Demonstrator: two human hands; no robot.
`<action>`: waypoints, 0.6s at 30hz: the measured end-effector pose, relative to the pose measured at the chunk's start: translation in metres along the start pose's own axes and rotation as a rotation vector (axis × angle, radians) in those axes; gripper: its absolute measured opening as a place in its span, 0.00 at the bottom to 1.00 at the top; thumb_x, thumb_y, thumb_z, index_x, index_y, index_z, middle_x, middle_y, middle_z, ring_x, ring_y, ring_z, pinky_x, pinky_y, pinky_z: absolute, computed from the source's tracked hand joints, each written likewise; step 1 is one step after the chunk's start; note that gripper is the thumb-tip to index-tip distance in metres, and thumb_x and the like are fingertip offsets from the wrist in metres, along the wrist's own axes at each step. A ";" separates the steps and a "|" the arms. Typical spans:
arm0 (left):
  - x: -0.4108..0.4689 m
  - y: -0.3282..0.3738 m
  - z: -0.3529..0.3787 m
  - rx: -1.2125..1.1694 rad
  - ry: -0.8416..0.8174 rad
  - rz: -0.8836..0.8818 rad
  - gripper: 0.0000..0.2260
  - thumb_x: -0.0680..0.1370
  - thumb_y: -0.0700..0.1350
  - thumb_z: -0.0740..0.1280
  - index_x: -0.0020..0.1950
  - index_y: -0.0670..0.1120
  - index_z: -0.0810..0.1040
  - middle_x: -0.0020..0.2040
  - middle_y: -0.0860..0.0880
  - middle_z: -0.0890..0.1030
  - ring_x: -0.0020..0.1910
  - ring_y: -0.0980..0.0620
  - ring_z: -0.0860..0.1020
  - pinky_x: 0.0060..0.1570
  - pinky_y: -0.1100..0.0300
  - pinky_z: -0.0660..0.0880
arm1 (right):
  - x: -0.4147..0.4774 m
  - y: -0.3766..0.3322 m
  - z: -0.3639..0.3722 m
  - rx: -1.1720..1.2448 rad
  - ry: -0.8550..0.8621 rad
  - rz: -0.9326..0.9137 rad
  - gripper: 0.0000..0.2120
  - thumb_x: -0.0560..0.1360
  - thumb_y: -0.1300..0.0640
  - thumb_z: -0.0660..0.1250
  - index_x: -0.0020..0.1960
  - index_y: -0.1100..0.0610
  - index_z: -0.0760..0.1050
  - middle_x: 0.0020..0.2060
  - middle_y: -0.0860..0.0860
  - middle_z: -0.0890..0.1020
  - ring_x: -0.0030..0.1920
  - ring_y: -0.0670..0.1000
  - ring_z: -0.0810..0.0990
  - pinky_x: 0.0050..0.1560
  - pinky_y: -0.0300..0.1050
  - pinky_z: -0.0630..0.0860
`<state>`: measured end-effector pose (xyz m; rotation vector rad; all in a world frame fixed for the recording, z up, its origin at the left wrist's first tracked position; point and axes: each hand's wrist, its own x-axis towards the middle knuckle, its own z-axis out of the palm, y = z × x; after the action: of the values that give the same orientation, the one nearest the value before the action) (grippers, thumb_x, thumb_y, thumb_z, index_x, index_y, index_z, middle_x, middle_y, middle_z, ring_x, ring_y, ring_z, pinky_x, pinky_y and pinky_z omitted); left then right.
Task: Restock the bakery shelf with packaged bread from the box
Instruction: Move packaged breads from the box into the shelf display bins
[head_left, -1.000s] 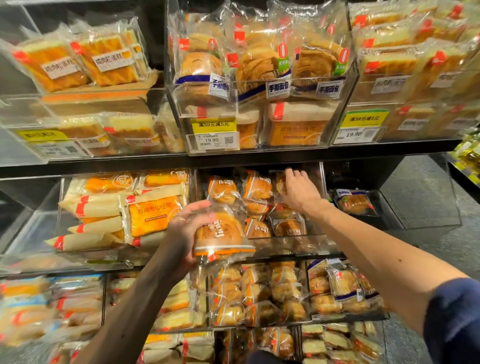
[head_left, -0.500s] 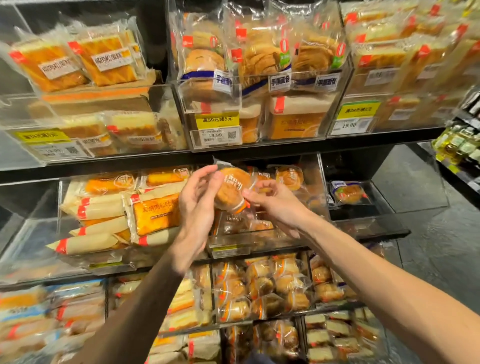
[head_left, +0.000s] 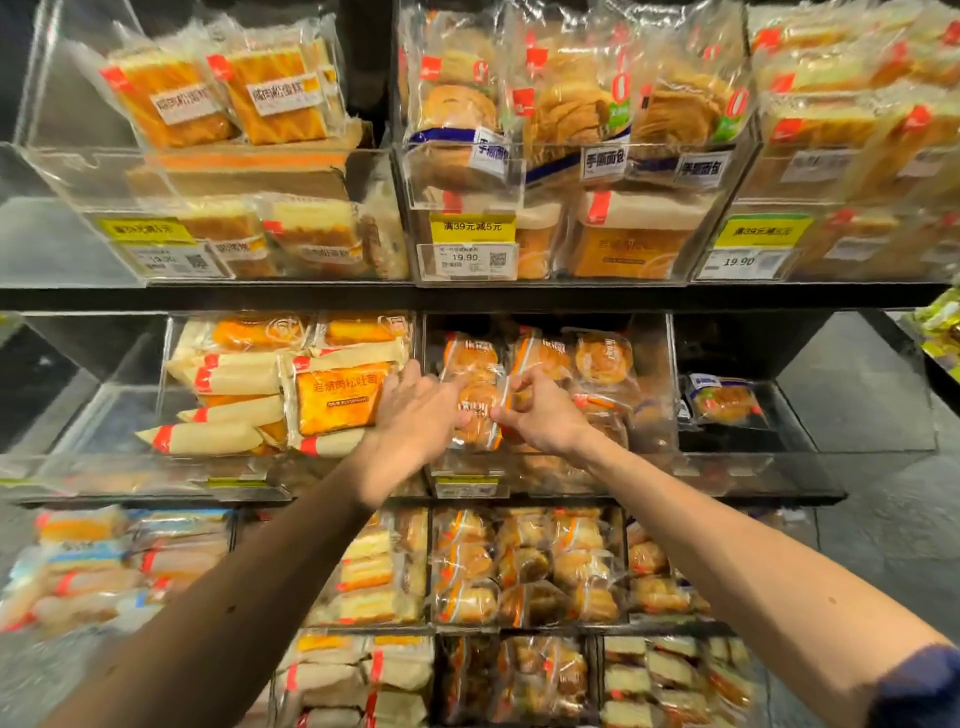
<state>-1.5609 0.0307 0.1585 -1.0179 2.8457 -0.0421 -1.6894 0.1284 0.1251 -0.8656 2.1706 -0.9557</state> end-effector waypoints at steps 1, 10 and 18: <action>0.001 0.002 0.002 0.066 0.002 -0.003 0.24 0.82 0.57 0.61 0.76 0.53 0.65 0.68 0.44 0.74 0.69 0.43 0.65 0.66 0.48 0.63 | 0.000 -0.001 0.001 -0.010 -0.004 -0.015 0.20 0.76 0.51 0.72 0.62 0.54 0.68 0.52 0.52 0.79 0.51 0.52 0.80 0.49 0.46 0.77; 0.001 0.004 0.029 0.349 0.151 0.083 0.23 0.82 0.54 0.62 0.74 0.44 0.67 0.63 0.46 0.74 0.62 0.45 0.69 0.60 0.49 0.68 | 0.004 0.011 0.011 -0.154 0.010 -0.138 0.13 0.77 0.51 0.71 0.55 0.56 0.73 0.49 0.50 0.78 0.51 0.52 0.78 0.54 0.49 0.77; -0.024 -0.009 0.013 -0.058 0.117 0.188 0.14 0.83 0.45 0.60 0.68 0.47 0.74 0.61 0.47 0.79 0.60 0.48 0.72 0.59 0.53 0.68 | -0.014 -0.004 -0.012 -0.391 0.075 -0.266 0.12 0.78 0.50 0.69 0.58 0.56 0.77 0.48 0.53 0.84 0.48 0.53 0.82 0.50 0.49 0.79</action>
<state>-1.5350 0.0390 0.1483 -0.7765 3.0526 -0.0022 -1.6880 0.1414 0.1388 -1.3499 2.3908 -0.6995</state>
